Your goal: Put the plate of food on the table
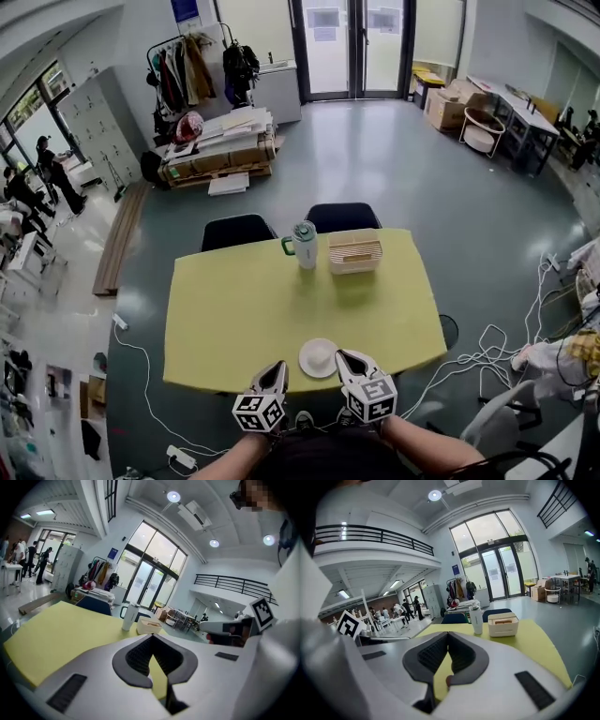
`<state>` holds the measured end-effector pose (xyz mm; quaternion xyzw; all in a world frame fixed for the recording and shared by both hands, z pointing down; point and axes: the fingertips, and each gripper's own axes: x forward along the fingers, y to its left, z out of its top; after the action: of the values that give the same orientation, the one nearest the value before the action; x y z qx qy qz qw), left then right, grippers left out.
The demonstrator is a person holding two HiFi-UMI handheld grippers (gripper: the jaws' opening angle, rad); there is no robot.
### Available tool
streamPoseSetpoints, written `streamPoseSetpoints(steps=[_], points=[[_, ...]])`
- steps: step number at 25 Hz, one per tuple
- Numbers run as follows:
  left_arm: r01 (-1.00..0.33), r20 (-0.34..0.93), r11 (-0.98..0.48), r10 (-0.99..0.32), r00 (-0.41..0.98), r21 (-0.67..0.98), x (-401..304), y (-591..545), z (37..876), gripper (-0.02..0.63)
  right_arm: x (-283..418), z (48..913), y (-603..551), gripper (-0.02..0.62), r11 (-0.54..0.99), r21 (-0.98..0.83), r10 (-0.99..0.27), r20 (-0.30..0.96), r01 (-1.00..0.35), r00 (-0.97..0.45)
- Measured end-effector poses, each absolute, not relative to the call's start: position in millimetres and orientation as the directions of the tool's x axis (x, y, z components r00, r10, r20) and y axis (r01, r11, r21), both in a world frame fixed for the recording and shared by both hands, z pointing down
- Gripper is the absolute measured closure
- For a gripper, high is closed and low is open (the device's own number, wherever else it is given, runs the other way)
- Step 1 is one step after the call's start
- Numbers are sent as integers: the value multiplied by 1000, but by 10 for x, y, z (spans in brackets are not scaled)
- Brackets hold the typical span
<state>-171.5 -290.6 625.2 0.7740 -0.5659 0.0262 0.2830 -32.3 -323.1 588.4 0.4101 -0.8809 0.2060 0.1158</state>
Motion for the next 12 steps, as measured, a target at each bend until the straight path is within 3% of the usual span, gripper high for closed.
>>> streamPoseSetpoints(steps=[12], points=[[-864,318,-269,-850,420,425,-1593,-2867,5740,598,-416,5530,-3262,584,590,-233,-702,325,-773,-634]])
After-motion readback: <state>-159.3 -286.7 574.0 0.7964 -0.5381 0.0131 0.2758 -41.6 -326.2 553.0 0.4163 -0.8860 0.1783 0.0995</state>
